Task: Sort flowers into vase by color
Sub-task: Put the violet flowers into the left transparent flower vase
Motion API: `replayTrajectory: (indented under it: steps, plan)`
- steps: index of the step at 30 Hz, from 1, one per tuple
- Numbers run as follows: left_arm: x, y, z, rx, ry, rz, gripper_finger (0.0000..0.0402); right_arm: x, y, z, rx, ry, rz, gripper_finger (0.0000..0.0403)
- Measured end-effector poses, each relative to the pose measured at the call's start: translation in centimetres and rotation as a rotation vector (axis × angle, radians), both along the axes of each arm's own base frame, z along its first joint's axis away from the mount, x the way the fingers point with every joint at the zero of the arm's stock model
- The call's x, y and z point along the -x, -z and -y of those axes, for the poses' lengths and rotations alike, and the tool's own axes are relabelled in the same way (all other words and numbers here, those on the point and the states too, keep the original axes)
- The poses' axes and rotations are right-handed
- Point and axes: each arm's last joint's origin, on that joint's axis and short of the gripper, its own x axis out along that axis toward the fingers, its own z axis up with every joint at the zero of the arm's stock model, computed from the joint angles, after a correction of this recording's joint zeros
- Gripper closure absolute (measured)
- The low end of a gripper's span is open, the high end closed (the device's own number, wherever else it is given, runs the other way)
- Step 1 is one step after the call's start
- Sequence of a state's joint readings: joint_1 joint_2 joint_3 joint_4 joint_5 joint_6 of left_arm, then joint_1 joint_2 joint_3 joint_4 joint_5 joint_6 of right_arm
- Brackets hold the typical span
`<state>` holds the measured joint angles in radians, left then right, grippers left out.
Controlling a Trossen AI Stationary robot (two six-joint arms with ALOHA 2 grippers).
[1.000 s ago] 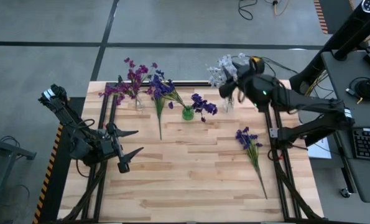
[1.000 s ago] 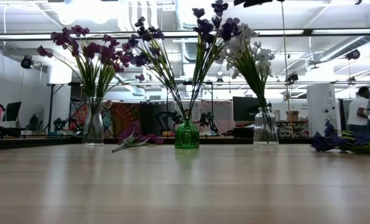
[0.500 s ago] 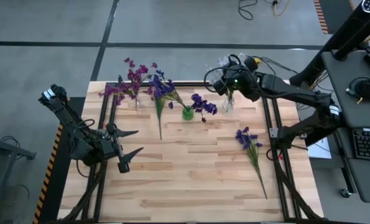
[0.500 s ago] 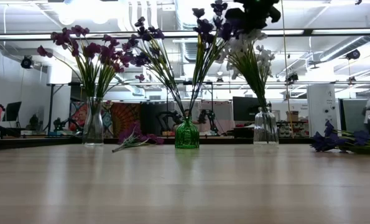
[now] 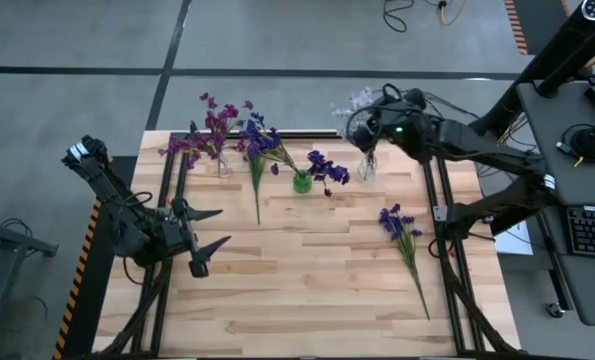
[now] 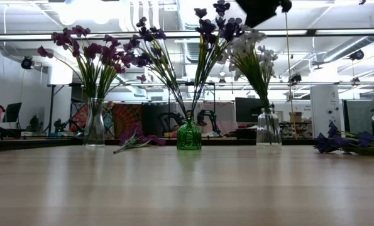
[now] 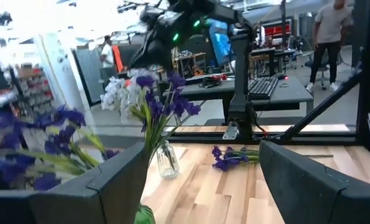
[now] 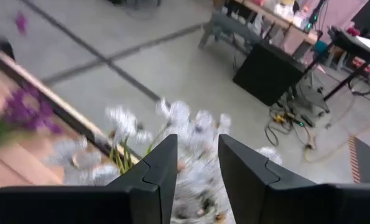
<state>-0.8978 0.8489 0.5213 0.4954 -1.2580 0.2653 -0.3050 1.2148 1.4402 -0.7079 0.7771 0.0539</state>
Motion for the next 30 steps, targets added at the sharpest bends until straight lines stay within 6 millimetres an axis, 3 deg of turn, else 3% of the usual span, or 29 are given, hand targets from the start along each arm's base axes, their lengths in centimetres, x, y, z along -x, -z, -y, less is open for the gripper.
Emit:
replayTrajectory:
  steps: [8, 20, 30]
  plan:
    - [-0.8, 1.9, 0.7, 0.137, -0.016, -0.009, 0.0116, 1.7, -2.7, -1.6, 0.039, -0.047, 0.104, 0.0295]
    - [-4.6, 4.0, 2.9, 0.190, -0.092, -0.036, 0.0116, 1.5, -3.2, -3.8, 0.060, -0.158, 0.108, 0.0310]
    - [-8.4, 8.1, 1.2, 0.411, -0.142, -0.081, 0.0116, 1.3, -3.3, -4.5, 0.069, -0.197, 0.109, 0.0311]
